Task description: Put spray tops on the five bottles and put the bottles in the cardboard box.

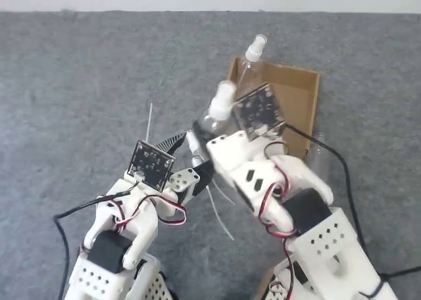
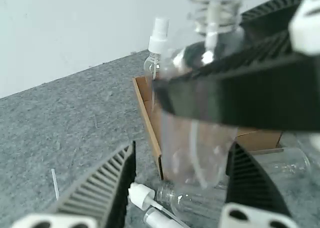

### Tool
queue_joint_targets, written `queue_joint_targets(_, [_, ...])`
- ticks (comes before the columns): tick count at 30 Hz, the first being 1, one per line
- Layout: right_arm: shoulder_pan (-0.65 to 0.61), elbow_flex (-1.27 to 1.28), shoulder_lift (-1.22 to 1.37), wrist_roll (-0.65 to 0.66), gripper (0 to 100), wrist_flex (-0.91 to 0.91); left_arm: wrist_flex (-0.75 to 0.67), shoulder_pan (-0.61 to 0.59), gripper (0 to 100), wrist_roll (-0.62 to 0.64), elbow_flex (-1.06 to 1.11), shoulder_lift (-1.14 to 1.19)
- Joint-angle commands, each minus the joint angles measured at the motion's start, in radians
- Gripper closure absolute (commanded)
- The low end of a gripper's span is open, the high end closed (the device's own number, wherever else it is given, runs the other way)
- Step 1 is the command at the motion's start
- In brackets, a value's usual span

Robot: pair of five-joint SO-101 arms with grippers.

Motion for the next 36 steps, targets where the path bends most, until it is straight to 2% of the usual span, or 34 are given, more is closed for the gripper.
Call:
queue_joint_targets(1, [0.139, -0.101, -0.030, 0.071, 99.3, 0.002, -0.020, -0.002, 73, -0.005, -0.004, -0.015])
queue_joint_targets(8, [0.372, -0.216, 0.140, 0.092, 99.3, -0.021, -0.018, -0.003, 76, -0.008, -0.001, -0.015])
queue_joint_targets(13, [0.461, -0.216, 0.314, 0.095, 99.3, -0.170, -0.048, -0.012, 92, -0.011, 0.019, -0.021])
queue_joint_targets(15, [0.490, -0.218, 0.377, 0.095, 99.3, -0.223, -0.071, -0.061, 100, -0.003, 0.027, -0.018])
queue_joint_targets(20, [0.527, -0.219, 0.532, 0.095, 99.3, -0.360, -0.140, -0.173, 99, 0.048, 0.045, -0.015])
queue_joint_targets(25, [0.529, -0.242, 0.688, 0.095, 99.3, -0.506, -0.144, -0.176, 99, 0.054, 0.054, -0.015])
queue_joint_targets(36, [0.587, -0.419, 1.021, 0.089, 99.3, -0.647, -0.144, -0.176, 99, 0.054, 0.054, -0.015])
